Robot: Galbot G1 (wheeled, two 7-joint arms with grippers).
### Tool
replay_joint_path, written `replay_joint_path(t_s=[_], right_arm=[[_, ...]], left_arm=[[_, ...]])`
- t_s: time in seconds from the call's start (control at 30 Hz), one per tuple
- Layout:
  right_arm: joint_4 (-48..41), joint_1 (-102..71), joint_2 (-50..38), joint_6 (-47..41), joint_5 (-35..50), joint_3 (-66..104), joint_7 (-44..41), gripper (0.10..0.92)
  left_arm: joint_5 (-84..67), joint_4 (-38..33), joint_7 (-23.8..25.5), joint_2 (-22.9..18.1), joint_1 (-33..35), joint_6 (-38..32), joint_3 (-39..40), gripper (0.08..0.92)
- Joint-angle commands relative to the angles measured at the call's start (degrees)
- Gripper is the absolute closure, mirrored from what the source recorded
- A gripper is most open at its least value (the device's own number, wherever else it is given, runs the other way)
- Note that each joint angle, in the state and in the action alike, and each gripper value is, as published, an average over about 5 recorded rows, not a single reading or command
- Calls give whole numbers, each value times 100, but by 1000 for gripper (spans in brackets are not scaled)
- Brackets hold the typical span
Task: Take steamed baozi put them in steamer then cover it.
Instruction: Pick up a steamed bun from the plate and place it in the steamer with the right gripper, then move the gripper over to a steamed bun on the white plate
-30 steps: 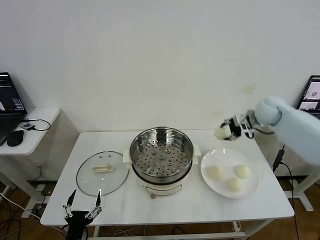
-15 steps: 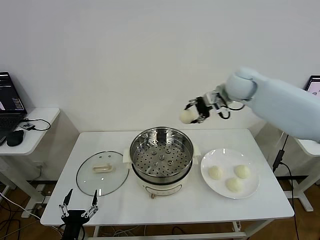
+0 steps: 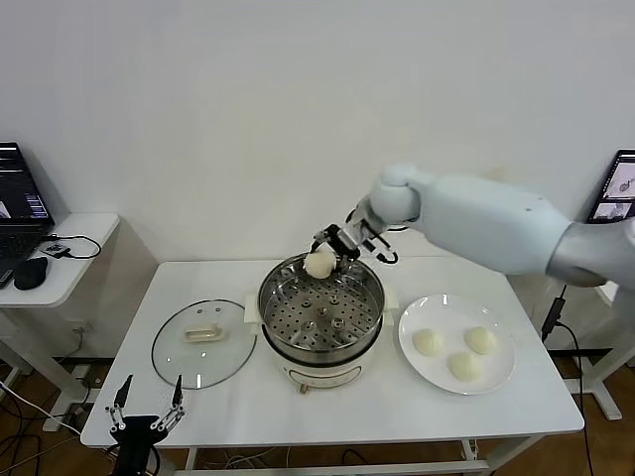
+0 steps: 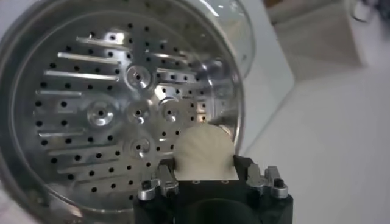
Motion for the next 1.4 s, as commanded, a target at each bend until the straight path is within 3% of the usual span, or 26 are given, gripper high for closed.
replay_joint_path(t_s=[0.03,0.77,0.97,1.1,1.3,1.4], right_arm=[[-469,-397,345,718,-1069,-120,197,406],[-1220,-677,733,1176,-1764,323,650,400],[-796,-407,571,933,-1047,194,517,283],[-144,117,240,372,-241,-35,162,212],[1350,1060,-836,-1796,1238,-447,-391,203],[1875,1455,-1425,-2401,1540,-590,-526,202]], left_arm=[[-17,15,4,1,-39,3,-30,177],[-24,-32,-3,-20,14,-23,-69,177],[-28,-32,-5,-20,26,-28,-77,177],[-33,-33,-4,-9,25,-28,-75,177],[-200,-60,-39,121,64,20,-40,177],[-325,-81,-62,209,71,77,-7,177]])
